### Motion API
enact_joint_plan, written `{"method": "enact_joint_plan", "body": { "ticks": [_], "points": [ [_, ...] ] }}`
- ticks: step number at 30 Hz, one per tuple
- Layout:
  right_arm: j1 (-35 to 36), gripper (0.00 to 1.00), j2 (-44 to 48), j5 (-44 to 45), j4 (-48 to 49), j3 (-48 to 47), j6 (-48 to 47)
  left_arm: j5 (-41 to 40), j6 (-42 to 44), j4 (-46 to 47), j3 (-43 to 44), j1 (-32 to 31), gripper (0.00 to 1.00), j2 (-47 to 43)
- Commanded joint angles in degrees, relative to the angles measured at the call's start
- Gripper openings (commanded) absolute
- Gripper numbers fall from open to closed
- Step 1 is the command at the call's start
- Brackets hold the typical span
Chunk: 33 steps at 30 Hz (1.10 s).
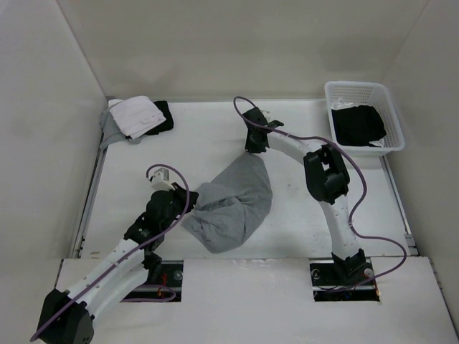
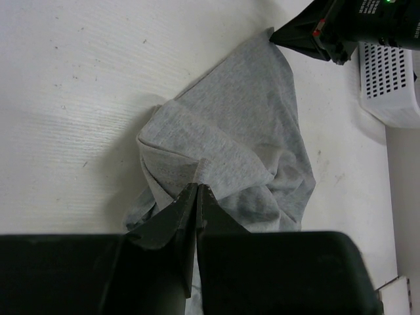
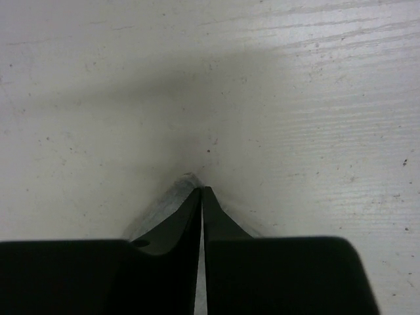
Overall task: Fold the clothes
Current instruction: Flatten the tank top out
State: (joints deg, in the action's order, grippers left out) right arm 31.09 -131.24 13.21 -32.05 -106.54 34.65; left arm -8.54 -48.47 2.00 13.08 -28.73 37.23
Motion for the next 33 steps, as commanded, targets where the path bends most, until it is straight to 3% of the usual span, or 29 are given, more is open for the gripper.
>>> {"method": "enact_joint_plan", "body": {
  "ticks": [1,4,8,13,16,20,24,27,30,33],
  "points": [
    [-0.46,0.05,0.28,-1.69,-0.12,-0.87,-0.11,0.71,-0.05,3.45,-0.69,0.65,0.02,-0.15],
    [-0.81,0.0,2.38,-2.14,2.77,1.85,0.32,0.63,0.39,3.45,0.1,0.91,0.02,0.3],
    [-0.55,0.0,12.12,-1.0,13.04,11.68,-0.2,0.27,0.74,5.02,2.12,2.32,0.02,2.4],
    [-1.08,0.0,25.58,-1.78,19.92,17.77,-0.37,-0.16,-0.57,12.66,10.71,5.22,0.02,13.89],
    [-2.83,0.0,29.37,-3.19,20.01,11.47,-2.56,-0.16,-1.63,16.01,20.54,7.85,0.02,22.68],
    [-5.38,0.0,31.13,-6.26,16.68,-4.6,-4.59,1.32,-3.03,18.83,38.46,13.21,0.01,32.89],
    [-5.82,0.0,32.97,-9.52,13.25,-19.46,-7.66,2.64,-2.43,19.45,51.57,16.73,0.01,34.75],
    [-5.47,0.0,36.39,-10.14,12.54,-22.74,-9.6,4.66,-0.23,18.48,57.31,19.71,0.02,33.7],
    [-4.86,0.0,41.49,-10.05,13.24,-16.71,-11.01,5.63,0.74,19.09,57.24,21.39,0.03,31.59],
    [-3.72,0.0,49.38,-9.0,17.8,-1.45,-11.01,5.63,1.01,20.23,52.95,21.57,0.04,29.13]
  ]
}}
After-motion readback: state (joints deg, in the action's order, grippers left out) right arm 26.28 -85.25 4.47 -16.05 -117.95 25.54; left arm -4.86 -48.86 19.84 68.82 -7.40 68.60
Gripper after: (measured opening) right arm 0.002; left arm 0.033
